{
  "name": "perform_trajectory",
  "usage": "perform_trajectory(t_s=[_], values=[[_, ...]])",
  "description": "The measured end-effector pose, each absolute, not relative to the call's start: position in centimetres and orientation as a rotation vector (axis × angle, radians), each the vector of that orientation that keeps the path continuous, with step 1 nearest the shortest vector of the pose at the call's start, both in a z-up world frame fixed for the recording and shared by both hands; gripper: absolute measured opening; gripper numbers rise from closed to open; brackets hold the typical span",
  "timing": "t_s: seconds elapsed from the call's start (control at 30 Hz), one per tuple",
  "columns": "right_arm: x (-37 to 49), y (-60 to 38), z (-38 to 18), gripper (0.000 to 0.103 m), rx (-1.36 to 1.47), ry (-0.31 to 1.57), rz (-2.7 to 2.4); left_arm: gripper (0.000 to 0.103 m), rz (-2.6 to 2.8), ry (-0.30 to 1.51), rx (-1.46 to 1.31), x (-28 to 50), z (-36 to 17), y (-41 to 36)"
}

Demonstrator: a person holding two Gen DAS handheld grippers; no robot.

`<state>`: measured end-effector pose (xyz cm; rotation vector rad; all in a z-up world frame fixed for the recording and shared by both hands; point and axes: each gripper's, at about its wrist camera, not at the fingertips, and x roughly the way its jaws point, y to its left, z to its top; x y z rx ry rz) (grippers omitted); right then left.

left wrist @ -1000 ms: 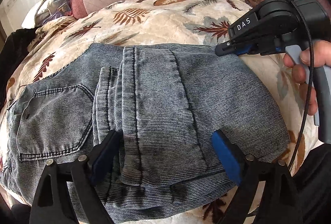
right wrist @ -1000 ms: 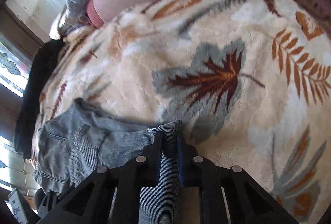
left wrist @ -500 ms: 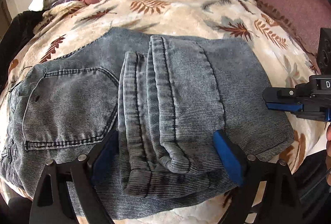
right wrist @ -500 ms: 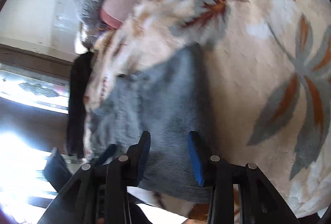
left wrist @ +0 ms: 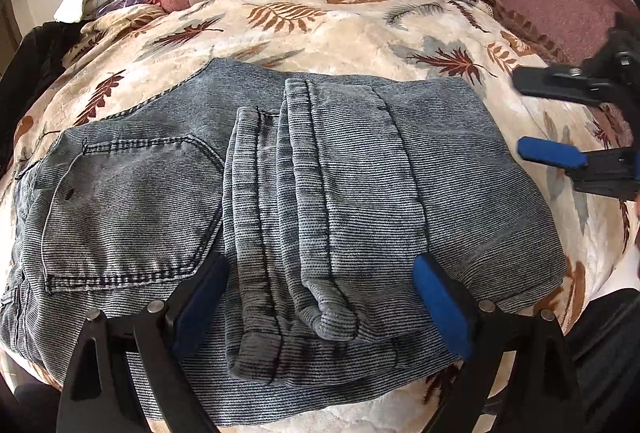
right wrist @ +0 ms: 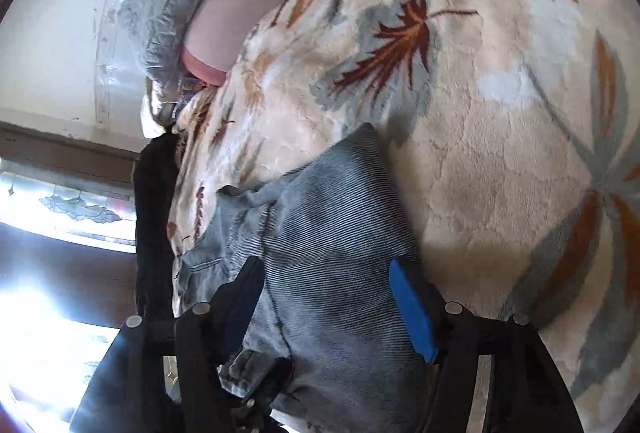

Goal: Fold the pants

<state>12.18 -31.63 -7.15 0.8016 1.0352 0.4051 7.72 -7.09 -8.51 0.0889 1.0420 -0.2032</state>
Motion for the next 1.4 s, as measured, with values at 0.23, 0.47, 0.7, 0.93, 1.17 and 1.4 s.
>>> perform_trajectory(t_s=[0.23,0.47,0.7,0.93,1.17,1.4], values=[[7.2,-30.9,-11.2,0.066,0.871,1.135,0.445,0.095,-0.206,1.020,0.095,7.5,-8.7,-7.1],[6.0,-30.3,-8.6,0.066,0.841,1.033,0.504,0.095,-0.204,1.039,0.081,7.6,-8.5,-7.0],[4.9,-31.7,-8.6,0.069,0.818,0.896,0.505,0.094,-0.202,0.963,-0.025,5.9,-5.2,-4.6],[4.5,-32.0,-8.2,0.071,0.819,0.820,0.494,0.094,-0.115,0.829,-0.326,1.3,-3.0,5.1],[5.2,-30.5,-8.3,0.071,0.810,0.837,0.521,0.094,0.050,0.758,-0.789,-2.2,-5.5,17.2],[5.6,-28.3,-8.1,0.071,0.742,0.856,0.534,0.083,0.038,0.758,-0.994,0.0,-9.0,21.6]])
